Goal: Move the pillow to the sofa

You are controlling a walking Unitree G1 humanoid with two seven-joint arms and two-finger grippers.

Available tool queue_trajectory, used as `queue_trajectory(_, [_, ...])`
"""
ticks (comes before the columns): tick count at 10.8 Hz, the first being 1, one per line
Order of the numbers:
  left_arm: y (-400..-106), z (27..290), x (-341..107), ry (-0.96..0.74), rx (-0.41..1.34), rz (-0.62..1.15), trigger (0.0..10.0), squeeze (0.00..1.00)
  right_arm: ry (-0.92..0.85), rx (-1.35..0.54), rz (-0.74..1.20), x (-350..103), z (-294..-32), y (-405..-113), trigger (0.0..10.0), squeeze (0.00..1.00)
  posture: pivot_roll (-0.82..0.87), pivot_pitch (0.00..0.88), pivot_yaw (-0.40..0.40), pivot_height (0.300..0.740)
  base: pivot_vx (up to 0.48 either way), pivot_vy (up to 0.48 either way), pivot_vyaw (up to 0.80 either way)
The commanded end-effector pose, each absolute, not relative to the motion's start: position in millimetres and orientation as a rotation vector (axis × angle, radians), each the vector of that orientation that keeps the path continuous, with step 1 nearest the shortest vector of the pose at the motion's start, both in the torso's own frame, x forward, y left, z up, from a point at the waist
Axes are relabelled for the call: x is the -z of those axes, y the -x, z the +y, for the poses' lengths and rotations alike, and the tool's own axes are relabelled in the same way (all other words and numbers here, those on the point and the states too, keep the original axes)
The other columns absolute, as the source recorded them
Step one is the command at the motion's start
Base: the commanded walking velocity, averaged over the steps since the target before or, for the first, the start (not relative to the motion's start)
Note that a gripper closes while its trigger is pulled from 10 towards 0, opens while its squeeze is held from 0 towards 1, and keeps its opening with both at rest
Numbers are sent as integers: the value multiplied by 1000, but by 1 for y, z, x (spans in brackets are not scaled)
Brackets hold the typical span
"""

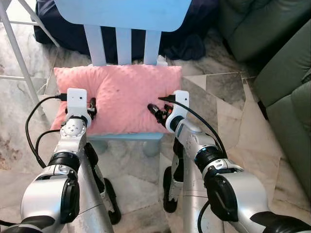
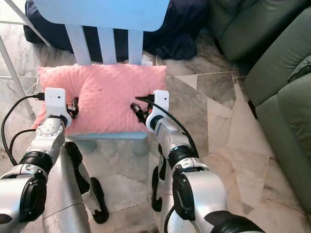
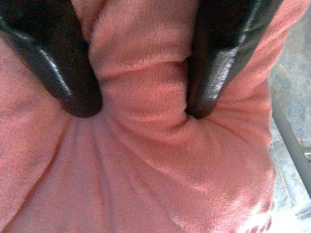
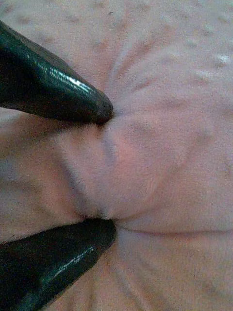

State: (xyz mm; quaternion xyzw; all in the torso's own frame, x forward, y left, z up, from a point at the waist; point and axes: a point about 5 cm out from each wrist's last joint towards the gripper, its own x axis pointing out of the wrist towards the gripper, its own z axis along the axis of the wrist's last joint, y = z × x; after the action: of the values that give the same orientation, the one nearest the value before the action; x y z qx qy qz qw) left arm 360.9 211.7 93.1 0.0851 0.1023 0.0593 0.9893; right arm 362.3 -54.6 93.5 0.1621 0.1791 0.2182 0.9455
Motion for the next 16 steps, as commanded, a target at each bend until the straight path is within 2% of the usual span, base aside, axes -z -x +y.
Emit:
queue_trajectory(1, [-345, 197, -58, -158, -42, 359, 0, 0, -319, -472, 448, -78, -49, -352, 0, 0, -17, 334, -126, 460, 0, 0, 0])
queue_trajectory(4, [-345, 196, -56, -154, -31, 381, 0, 0, -244, -474, 499, -70, -52, -349, 0, 0, -27, 323, -133, 460, 0, 0, 0])
queue_trajectory(13, [-345, 192, -54, -190, -22, 397, 0, 0, -230, -459, 500, -66, -59, -348, 0, 0, -27, 303, -122, 460, 0, 0, 0])
queue_trajectory(16, [-358, 187, -77, -161, 55, 285, 0, 0, -227, -415, 406, -82, -76, -361, 0, 0, -9, 239, -102, 460, 0, 0, 0])
